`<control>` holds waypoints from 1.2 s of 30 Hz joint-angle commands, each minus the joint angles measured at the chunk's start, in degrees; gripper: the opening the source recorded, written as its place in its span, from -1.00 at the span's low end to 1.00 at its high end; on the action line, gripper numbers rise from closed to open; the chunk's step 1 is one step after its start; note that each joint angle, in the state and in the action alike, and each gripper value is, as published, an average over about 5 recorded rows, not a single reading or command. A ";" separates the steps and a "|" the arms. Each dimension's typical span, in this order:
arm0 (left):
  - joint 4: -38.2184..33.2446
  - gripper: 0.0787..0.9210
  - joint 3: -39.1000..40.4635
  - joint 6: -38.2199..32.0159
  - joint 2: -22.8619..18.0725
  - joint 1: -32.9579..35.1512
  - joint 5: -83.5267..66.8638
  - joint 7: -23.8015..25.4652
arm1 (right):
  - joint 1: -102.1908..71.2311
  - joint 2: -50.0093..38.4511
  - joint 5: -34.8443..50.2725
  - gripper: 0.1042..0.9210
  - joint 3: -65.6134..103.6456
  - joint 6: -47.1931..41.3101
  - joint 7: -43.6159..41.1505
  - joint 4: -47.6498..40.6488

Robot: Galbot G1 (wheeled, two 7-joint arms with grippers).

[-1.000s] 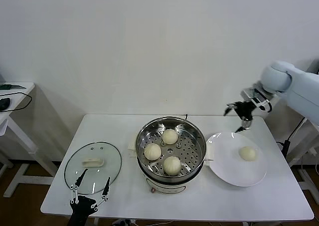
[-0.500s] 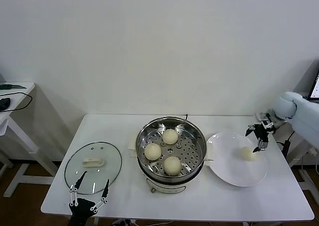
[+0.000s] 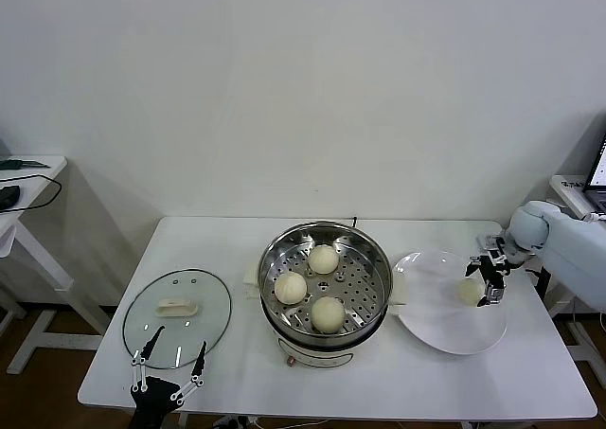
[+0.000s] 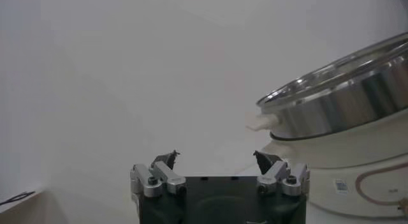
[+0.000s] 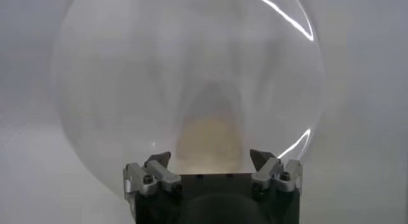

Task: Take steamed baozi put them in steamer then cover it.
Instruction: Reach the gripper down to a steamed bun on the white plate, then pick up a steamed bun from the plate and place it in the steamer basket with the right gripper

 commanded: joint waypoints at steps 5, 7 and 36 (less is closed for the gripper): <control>-0.20 0.77 -0.32 -0.09 0.09 0.05 -0.08 -0.01 | -1.79 0.71 -1.66 0.65 0.88 -0.32 1.21 -1.07; -0.30 0.77 -0.41 -0.11 0.11 0.12 -0.08 -0.01 | -1.39 0.45 -1.69 0.56 0.83 -0.34 1.15 -0.62; -1.08 0.77 0.84 0.07 0.42 0.13 0.43 -0.06 | 47.50 10.84 33.58 0.35 -29.25 -14.69 -8.23 38.39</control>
